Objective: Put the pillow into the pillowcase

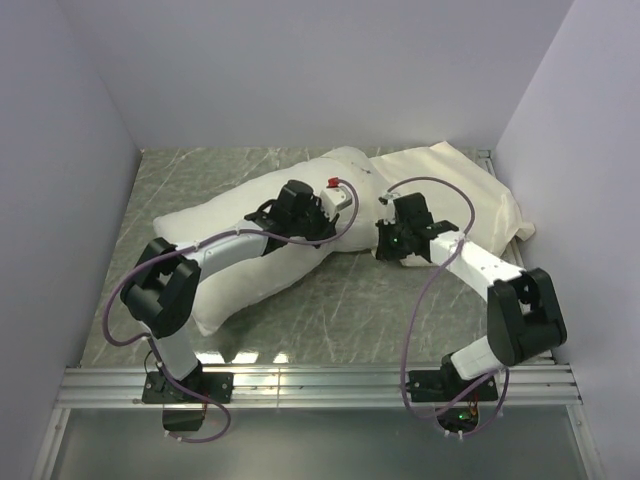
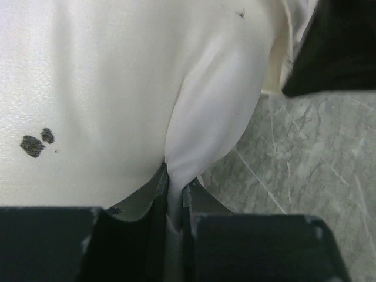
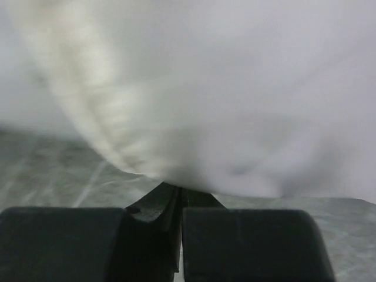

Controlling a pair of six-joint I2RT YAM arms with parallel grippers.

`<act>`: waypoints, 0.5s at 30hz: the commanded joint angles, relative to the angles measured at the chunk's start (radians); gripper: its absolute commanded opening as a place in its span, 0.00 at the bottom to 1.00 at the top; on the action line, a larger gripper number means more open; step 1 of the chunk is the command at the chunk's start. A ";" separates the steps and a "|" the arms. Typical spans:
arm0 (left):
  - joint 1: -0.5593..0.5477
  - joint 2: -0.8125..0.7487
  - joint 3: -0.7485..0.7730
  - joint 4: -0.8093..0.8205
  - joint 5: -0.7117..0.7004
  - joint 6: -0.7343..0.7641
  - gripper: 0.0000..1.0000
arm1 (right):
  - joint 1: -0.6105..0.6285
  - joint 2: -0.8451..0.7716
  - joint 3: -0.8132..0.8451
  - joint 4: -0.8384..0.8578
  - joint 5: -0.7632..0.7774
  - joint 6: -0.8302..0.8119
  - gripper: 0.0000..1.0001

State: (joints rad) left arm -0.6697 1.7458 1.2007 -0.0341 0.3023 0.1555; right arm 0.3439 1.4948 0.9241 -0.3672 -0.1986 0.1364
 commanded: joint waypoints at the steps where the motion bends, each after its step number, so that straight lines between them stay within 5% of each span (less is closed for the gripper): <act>1: 0.013 -0.018 0.033 0.013 0.076 -0.068 0.00 | 0.098 -0.178 0.059 0.069 -0.227 0.029 0.00; 5: 0.016 -0.032 0.057 0.019 0.129 -0.146 0.00 | 0.182 -0.228 0.085 0.145 -0.567 0.126 0.00; 12: 0.015 -0.156 -0.082 -0.021 0.302 -0.167 0.00 | 0.178 -0.198 0.030 0.085 -0.646 0.083 0.00; 15: -0.031 -0.274 -0.216 -0.128 0.392 0.015 0.00 | 0.172 -0.267 -0.010 0.058 -0.732 0.075 0.46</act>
State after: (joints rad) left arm -0.6491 1.5890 1.0721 -0.0513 0.5072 0.0494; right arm 0.5129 1.3090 0.9298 -0.2760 -0.7593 0.2214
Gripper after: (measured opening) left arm 0.151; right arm 0.284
